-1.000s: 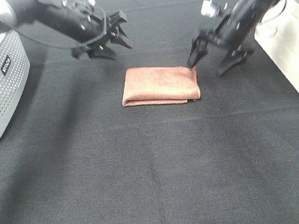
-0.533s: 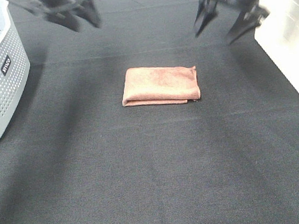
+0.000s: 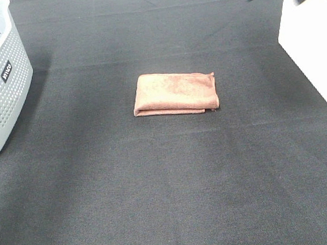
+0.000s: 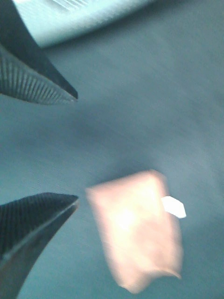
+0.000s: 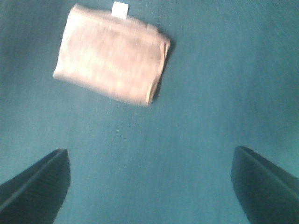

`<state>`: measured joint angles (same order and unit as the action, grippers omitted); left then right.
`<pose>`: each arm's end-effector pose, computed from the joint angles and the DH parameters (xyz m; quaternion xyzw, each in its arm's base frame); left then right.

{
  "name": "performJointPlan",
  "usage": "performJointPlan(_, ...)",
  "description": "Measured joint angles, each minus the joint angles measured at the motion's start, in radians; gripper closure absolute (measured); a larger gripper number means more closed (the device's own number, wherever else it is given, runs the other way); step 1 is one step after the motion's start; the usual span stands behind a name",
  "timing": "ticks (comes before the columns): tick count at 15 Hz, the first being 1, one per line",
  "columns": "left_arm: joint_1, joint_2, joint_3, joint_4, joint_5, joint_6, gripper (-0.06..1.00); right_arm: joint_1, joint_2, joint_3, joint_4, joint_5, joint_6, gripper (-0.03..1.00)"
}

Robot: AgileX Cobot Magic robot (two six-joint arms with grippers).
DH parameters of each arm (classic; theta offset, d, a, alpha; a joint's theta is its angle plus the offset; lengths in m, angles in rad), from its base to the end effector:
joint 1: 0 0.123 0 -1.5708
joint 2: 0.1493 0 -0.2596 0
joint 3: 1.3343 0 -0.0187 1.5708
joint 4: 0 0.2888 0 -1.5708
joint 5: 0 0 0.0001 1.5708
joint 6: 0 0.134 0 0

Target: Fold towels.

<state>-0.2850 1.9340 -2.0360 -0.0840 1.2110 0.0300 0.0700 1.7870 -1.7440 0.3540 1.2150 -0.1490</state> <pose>0.4550 -0.1443 0.3080 0.1473 0.9504 -0.0759 0.2633 0.4281 0.0737 0.2812 -0.0783 0.9620 0.1661 0.2023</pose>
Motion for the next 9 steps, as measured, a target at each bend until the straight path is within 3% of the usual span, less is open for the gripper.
performJointPlan(4,0.000,-0.338,0.436,0.084,0.001,-0.065,0.39,0.000,-0.256,0.266,-0.016,0.000,0.014,0.09)
performJointPlan(7,0.000,-0.559,0.682,0.084,-0.004,-0.071,0.39,0.000,-0.439,0.479,-0.084,0.000,0.033,0.09)
performJointPlan(8,0.000,-0.559,0.682,0.084,-0.004,-0.071,0.39,0.000,-0.439,0.479,-0.084,0.000,0.033,0.09)
performJointPlan(9,0.000,-0.639,0.770,0.084,-0.017,-0.073,0.39,0.000,-0.498,0.546,-0.118,0.001,0.054,0.09)
